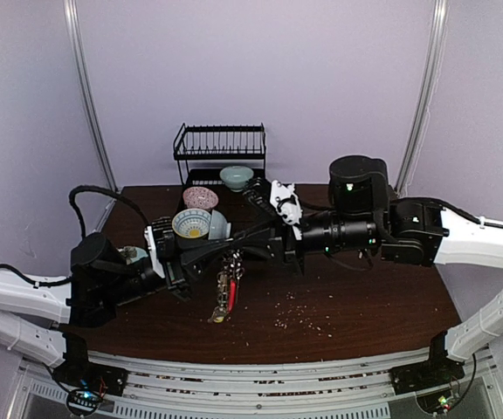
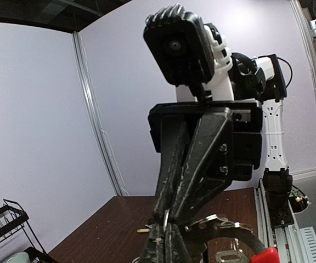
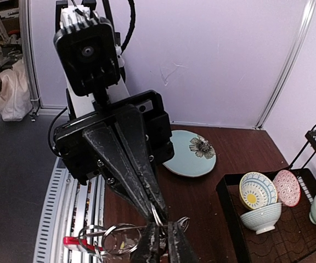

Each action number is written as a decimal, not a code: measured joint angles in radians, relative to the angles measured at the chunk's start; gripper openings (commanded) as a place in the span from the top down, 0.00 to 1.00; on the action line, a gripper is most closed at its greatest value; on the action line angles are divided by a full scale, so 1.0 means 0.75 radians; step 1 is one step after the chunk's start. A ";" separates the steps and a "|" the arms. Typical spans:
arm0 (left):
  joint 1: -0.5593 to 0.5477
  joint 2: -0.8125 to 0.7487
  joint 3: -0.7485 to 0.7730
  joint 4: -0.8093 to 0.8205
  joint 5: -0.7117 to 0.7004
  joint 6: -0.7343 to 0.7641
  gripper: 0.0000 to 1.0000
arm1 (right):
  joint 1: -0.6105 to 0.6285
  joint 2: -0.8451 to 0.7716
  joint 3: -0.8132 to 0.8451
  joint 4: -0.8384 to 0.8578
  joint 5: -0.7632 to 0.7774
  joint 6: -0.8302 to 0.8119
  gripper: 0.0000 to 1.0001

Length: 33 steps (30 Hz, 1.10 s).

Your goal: Put the keys on the keyring

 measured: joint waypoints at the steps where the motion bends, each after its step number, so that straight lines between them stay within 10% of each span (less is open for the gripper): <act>1: 0.000 0.000 -0.001 0.000 -0.001 0.001 1.00 | 0.000 0.003 0.000 -0.001 -0.006 -0.004 1.00; 10: -0.002 -0.001 -0.001 -0.013 -0.005 -0.009 1.00 | -0.002 -0.002 0.000 -0.023 -0.019 -0.043 1.00; 17: 0.002 -0.010 0.056 -0.243 -0.038 -0.029 0.67 | 0.007 -0.014 0.049 -0.243 0.092 -0.120 1.00; 33: 0.009 0.003 0.261 -0.674 -0.039 0.024 0.75 | 0.152 0.081 0.299 -0.593 0.526 -0.329 1.00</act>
